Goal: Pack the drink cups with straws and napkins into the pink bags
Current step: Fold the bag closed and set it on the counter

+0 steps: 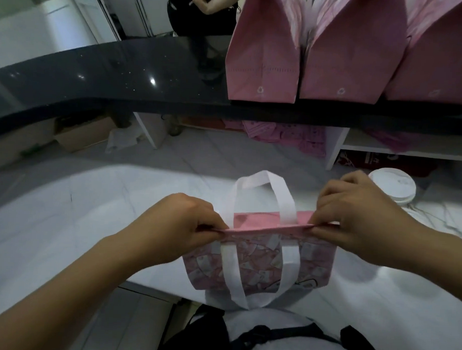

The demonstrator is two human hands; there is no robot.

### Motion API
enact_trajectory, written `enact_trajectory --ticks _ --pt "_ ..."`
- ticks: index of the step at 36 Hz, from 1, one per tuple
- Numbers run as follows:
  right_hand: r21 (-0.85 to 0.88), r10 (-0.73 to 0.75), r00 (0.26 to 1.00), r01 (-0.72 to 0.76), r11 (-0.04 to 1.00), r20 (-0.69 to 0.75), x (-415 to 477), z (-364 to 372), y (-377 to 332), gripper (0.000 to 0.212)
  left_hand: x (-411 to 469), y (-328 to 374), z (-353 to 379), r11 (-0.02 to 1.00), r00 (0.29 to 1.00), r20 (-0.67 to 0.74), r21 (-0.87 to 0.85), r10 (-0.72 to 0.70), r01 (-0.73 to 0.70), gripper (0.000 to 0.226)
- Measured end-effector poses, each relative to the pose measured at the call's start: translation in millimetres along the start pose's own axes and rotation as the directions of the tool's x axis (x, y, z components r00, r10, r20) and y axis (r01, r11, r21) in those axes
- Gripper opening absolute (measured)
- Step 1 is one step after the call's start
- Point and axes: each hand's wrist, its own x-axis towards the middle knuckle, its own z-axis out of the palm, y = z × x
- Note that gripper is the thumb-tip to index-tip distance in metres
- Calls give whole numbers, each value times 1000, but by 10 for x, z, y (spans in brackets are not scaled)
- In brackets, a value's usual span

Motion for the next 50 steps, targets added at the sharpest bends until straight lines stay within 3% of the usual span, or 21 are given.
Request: enact_trajectory --ticks 5,10,16,21,29,32,35,42,45,48,50 --pt "21 -14 1000 15 1000 -6 -94 -24 116 34 5 -95 -45 995 995 16 -16 -98 98 21" --pt "78 -1 999 -3 997 48 -246 -89 262 35 -175 -275 -78 984 987 21 -79 -160 162 25" --pt "23 -20 999 20 1000 29 -270 -95 240 41 -261 -310 -34 992 992 -54 -45 -116 114 28" --pt "39 -22 999 20 999 41 -286 -97 298 42 -261 -304 -24 980 973 -160 -131 -167 147 32" --pt "-7 -12 1000 12 1000 -21 -315 -18 316 40 -296 -364 1 988 976 -182 -109 -124 105 34" --pt "-11 31 996 -32 999 -79 -229 -19 343 32 -291 -352 32 985 955 -267 -145 -131 94 31" --pt "89 166 980 -156 984 -113 -105 -13 353 33 -295 -326 72 981 930 -349 -184 -119 56 23" --pt "267 464 874 -417 869 -145 366 228 425 24 -358 -147 227 946 904 -406 -323 -136 -2 20" --pt "483 508 857 -411 773 -84 568 280 415 36 -374 -43 355 921 910 -392 -388 -138 -27 24" --pt "731 529 848 -346 588 -25 651 358 316 48 -401 30 544 890 926 -346 -456 -148 -28 39" --pt "801 559 829 -319 507 -25 623 410 196 48 -450 44 686 878 931 -322 -479 -172 -3 50"
